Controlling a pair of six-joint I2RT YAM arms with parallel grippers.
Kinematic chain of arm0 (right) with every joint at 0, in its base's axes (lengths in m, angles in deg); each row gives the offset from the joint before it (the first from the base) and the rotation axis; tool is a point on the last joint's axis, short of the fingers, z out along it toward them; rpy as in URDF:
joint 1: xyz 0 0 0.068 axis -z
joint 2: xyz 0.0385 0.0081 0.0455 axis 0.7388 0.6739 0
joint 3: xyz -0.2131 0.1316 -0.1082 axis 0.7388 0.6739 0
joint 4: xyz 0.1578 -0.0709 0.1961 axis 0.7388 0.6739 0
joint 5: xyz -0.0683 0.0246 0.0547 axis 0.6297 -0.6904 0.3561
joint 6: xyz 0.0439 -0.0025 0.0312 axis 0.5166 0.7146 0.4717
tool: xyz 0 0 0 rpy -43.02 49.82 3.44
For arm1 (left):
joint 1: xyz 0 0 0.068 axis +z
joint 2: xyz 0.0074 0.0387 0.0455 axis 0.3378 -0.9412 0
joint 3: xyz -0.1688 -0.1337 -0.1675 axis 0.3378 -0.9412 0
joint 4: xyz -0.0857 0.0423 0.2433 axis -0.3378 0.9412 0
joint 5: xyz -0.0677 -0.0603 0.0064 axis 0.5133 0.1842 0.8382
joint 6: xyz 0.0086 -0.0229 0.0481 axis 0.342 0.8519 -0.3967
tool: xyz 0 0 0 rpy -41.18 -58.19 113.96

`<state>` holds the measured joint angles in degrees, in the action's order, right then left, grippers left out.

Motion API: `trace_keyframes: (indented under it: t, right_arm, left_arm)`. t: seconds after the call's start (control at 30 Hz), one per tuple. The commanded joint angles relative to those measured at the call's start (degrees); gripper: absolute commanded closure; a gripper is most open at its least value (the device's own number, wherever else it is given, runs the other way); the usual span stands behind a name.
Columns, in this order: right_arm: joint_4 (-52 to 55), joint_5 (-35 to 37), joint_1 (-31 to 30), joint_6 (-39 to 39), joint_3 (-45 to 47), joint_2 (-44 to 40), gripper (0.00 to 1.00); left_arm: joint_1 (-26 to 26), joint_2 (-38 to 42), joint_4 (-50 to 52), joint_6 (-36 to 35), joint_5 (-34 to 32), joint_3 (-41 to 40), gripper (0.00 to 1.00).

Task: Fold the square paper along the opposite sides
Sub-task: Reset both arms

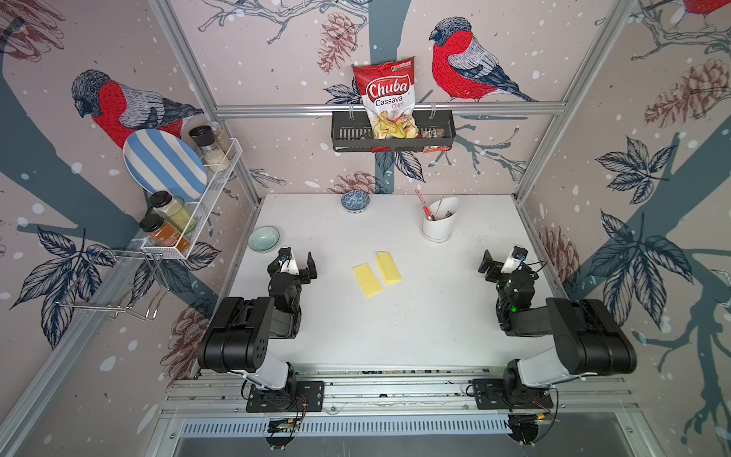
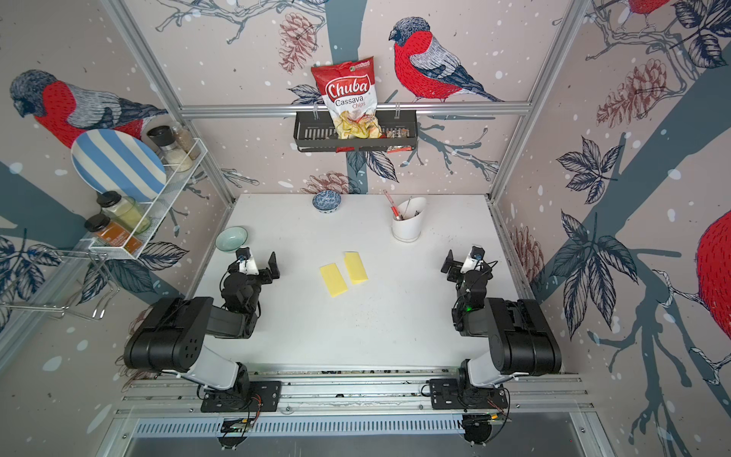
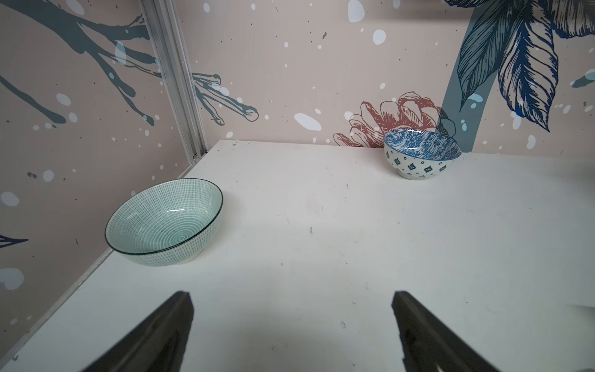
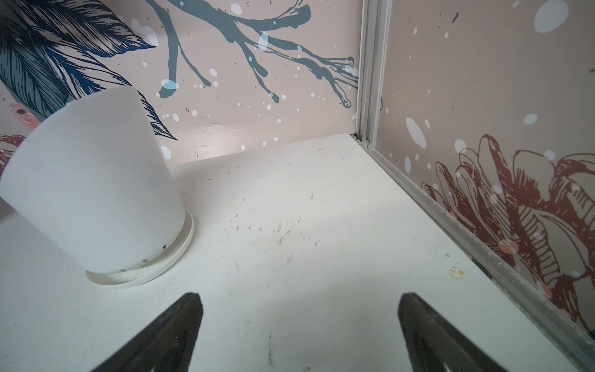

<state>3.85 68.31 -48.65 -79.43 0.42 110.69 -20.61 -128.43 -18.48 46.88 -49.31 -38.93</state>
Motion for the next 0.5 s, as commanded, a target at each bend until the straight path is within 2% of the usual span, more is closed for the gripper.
trace_keyframes:
  t: [0.0, 0.47]
  right_arm:
    - [-0.3, 0.5, 0.0, -0.1, -0.3, -0.2, 0.0]
    - [-0.3, 0.5, 0.0, -0.1, -0.3, -0.2, 0.0]
  left_arm:
    - [0.1, 0.2, -0.3, 0.3, 0.7, 0.2, 0.02]
    - [0.2, 0.2, -0.3, 0.3, 0.6, 0.2, 0.02]
